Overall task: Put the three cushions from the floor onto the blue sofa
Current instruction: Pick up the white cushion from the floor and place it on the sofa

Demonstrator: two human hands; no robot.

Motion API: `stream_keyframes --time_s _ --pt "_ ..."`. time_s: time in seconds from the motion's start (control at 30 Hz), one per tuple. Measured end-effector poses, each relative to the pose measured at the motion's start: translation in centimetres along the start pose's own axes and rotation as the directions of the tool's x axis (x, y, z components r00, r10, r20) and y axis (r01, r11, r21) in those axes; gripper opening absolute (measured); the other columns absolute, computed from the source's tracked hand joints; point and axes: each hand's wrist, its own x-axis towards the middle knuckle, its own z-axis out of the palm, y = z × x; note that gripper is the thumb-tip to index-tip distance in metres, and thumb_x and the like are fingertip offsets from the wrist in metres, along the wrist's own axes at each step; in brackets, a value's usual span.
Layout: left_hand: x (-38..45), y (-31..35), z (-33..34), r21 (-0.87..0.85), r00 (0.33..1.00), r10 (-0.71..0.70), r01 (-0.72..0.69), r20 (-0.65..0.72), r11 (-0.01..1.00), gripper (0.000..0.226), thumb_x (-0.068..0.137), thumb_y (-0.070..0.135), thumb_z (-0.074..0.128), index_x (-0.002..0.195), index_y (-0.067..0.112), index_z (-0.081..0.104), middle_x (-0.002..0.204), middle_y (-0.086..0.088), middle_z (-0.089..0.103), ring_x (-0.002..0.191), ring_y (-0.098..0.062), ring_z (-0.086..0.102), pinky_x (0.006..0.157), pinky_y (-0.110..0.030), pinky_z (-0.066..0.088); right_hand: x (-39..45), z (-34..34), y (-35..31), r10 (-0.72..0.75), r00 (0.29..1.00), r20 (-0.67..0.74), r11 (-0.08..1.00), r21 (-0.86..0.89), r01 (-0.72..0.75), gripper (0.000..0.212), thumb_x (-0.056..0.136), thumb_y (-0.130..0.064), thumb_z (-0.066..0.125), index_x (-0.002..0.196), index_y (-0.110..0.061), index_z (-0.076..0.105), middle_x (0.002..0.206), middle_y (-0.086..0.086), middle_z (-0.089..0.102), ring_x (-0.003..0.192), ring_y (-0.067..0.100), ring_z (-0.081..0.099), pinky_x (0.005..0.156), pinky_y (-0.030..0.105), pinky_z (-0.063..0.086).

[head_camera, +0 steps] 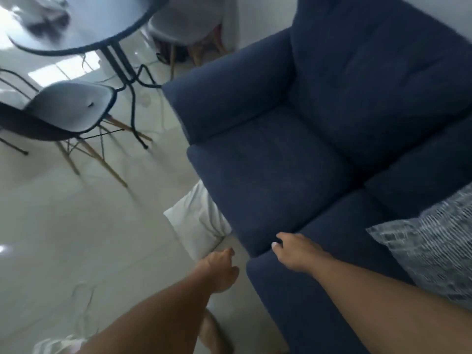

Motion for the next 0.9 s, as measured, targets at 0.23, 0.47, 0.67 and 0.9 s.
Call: stream_keyframes --time_s 0.23,0.47,0.67,0.9 --pt "-1.5 -12.7 -2.4 -0.148 0.994 -0.102 0.097 -0.030 0.984 0.057 0.102 0.042 0.050 0.153 0.016 0.045 0.153 -0.016 0.056 0.140 -0.036 0.055 0.113 -0.041 0.046 2.8 3.6 -14.5 -0.075 0.996 0.049 0.997 -0.032 0.077 0.055 0.107 -0.050 0.040 0.156 -0.025 0.048 0.159 0.009 0.050 0.141 0.033 0.052 0.109 0.042 0.045" --pt "-1.3 -21.1 -5.7 -0.325 0.981 -0.173 0.138 -0.082 0.936 0.058 0.102 0.043 0.049 0.153 0.017 0.045 0.153 -0.012 0.058 0.141 -0.034 0.054 0.114 -0.042 0.046 6.1 4.5 -23.6 -0.131 0.986 0.102 0.980 -0.137 0.144 0.050 0.104 -0.051 0.041 0.141 -0.022 0.059 0.150 0.012 0.059 0.135 0.035 0.056 0.110 0.044 0.047" --pt "0.5 -24.9 -7.2 -0.399 0.972 -0.221 0.172 -0.081 0.901 0.057 0.103 0.042 0.050 0.154 0.017 0.044 0.155 -0.013 0.057 0.143 -0.034 0.052 0.115 -0.043 0.045 10.0 4.3 -28.2 -0.142 0.982 0.124 0.968 -0.190 0.164 0.051 0.108 -0.044 0.042 0.151 -0.019 0.053 0.157 0.012 0.055 0.142 0.034 0.051 0.112 0.043 0.044" --pt "6.7 -27.3 -7.8 -0.483 0.962 -0.274 0.233 -0.015 0.844 0.058 0.104 0.042 0.051 0.154 0.014 0.045 0.156 -0.014 0.056 0.142 -0.034 0.053 0.115 -0.041 0.045 18.5 5.6 -31.2 -0.086 0.993 0.076 0.990 -0.107 0.094 0.055 0.107 -0.041 0.050 0.157 -0.018 0.049 0.159 0.016 0.052 0.145 0.038 0.049 0.114 0.039 0.042"
